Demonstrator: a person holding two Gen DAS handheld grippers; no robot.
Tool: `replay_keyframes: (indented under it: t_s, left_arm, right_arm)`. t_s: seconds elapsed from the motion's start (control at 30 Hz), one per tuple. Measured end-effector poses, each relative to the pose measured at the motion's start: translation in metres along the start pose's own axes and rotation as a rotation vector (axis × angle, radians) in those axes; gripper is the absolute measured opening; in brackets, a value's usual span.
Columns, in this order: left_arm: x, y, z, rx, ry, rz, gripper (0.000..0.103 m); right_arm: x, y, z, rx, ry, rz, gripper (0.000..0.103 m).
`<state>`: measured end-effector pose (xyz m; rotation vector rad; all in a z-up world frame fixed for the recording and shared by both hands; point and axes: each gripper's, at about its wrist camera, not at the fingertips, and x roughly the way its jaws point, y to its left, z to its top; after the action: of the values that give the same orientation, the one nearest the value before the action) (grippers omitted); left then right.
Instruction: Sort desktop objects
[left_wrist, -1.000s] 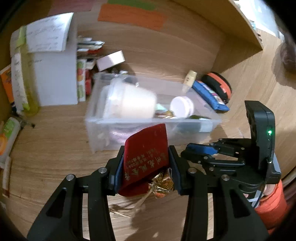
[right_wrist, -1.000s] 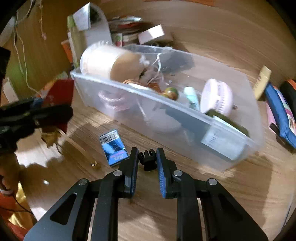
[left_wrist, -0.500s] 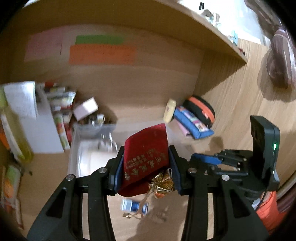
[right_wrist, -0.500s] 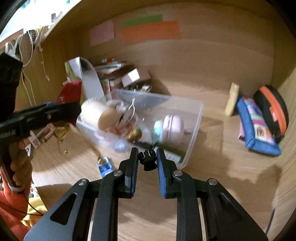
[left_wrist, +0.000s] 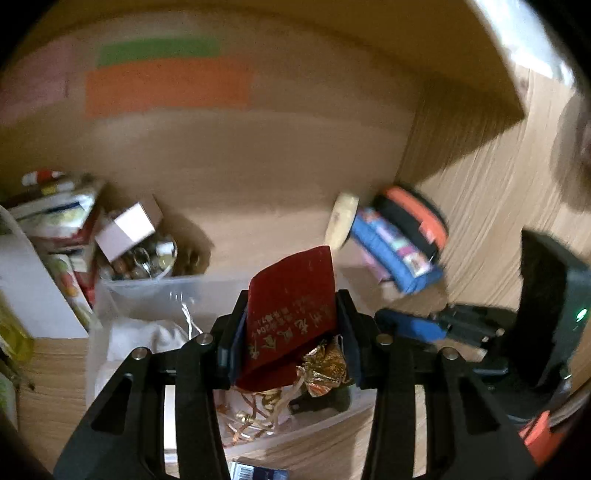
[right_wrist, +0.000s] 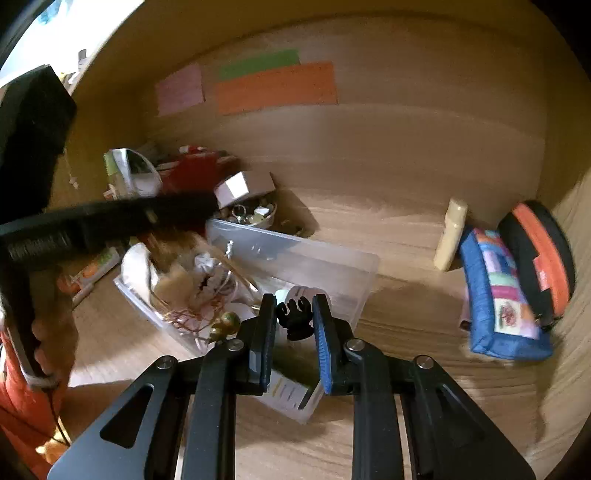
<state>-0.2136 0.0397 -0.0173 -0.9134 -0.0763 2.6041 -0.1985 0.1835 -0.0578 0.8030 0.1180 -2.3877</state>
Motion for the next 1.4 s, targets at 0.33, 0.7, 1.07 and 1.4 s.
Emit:
replay_keyframes:
  t_s: [0.33, 0.7, 1.07, 1.4]
  left_arm:
    - [0.032, 0.0, -0.011, 0.03, 0.104, 0.046, 0.045]
    - [0.007, 0.01, 0.0, -0.041, 0.074, 0.031, 0.064]
    - [-0.049, 0.009, 0.008, -0.031, -0.04, 0.133, 0.094]
    - [-0.075, 0.011, -0.022, -0.012, -0.038, 0.17, 0.096]
  right_arm:
    - [0.023, -0.001, -0.01, -0.018, 0.054, 0.027, 0.018]
    - [0.003, 0.01, -0.009, -0.069, 0.009, -0.042, 0.046]
    - [-0.032, 0.032, -0.022, -0.101, -0.025, -0.117, 0.081]
    - [-0.03, 0.056, -0.045, -0.105, 0.055, -0.02, 0.082]
